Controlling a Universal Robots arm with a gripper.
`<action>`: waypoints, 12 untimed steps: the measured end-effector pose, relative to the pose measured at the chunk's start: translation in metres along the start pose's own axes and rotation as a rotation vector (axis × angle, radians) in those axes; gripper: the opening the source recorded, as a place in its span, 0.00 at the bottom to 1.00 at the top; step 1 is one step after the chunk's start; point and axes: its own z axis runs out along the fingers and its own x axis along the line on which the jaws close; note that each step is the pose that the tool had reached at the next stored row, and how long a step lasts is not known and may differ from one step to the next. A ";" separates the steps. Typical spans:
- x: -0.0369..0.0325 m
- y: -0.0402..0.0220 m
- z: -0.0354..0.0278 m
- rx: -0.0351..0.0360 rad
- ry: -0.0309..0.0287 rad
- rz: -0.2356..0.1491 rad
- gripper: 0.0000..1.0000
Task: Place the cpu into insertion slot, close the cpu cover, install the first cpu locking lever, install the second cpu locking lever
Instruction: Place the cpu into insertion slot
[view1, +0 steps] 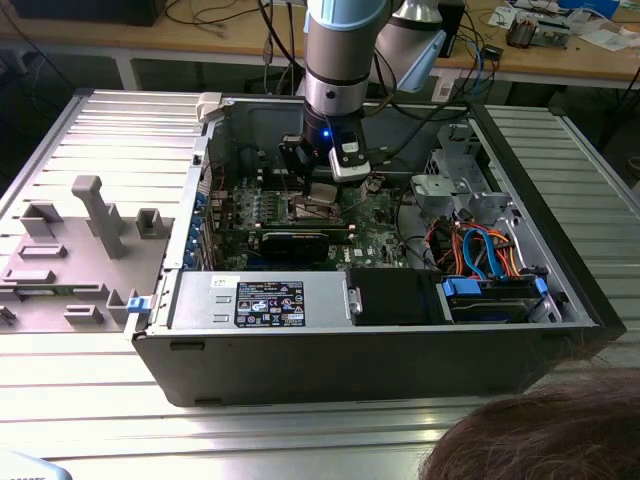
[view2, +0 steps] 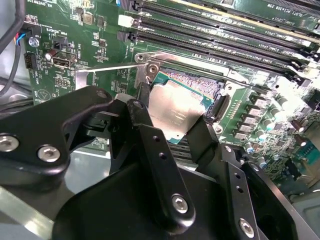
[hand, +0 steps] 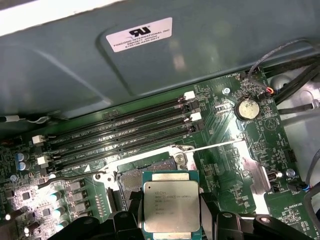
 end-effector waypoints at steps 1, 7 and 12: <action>0.0000 0.0000 0.0000 0.0000 -0.0002 0.002 0.55; 0.0000 0.0000 0.0000 -0.0005 -0.0019 0.022 0.55; 0.0000 0.0000 0.0000 -0.0007 -0.0030 0.035 0.55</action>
